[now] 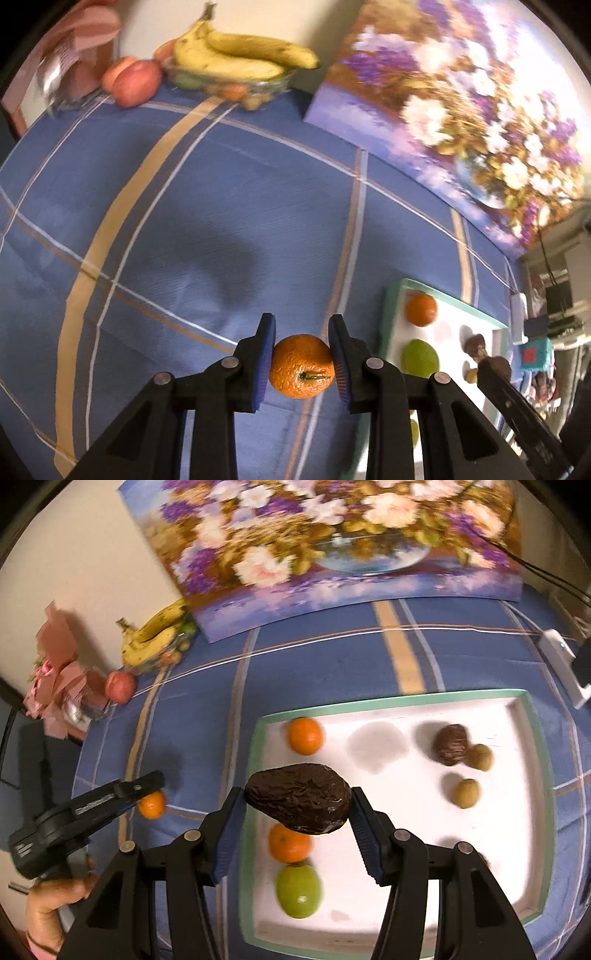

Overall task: Organize fruits
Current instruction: 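Carry the orange and dark brown fruit over the tray with both grippers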

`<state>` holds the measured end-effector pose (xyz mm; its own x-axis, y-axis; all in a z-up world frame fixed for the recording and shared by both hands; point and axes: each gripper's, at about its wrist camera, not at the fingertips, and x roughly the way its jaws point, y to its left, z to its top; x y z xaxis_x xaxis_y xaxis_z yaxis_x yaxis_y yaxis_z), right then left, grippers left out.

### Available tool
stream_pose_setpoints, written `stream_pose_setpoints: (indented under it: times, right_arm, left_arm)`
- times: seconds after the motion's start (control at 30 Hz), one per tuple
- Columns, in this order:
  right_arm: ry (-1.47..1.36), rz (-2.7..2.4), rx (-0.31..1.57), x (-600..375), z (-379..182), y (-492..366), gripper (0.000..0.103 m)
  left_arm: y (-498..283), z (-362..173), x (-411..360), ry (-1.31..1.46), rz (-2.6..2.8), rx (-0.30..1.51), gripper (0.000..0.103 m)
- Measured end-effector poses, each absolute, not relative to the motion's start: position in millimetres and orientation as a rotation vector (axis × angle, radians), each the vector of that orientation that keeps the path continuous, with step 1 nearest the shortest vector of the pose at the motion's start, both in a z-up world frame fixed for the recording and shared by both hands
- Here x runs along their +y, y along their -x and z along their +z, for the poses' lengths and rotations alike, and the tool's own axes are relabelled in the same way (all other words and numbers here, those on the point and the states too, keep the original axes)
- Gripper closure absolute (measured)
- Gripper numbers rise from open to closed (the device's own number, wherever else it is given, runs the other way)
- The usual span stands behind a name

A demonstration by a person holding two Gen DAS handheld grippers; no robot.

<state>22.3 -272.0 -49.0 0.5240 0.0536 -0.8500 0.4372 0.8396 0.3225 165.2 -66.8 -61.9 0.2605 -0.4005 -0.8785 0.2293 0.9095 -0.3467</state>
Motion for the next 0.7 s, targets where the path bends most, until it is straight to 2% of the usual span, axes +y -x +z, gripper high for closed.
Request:
stream_pose_setpoints:
  times: [0.27,0.7]
  right_arm:
    - [-0.543,-0.369,1.003,-306,-54,5,0.045]
    - [-0.541,-0.400,1.035,-323,-67,16,0.045]
  left_arm:
    - [-140,-44,-123,0.058,-0.566,1.205,0.072]
    - [-105,-67,-173,-0.086,-0.595,1.180,0.071]
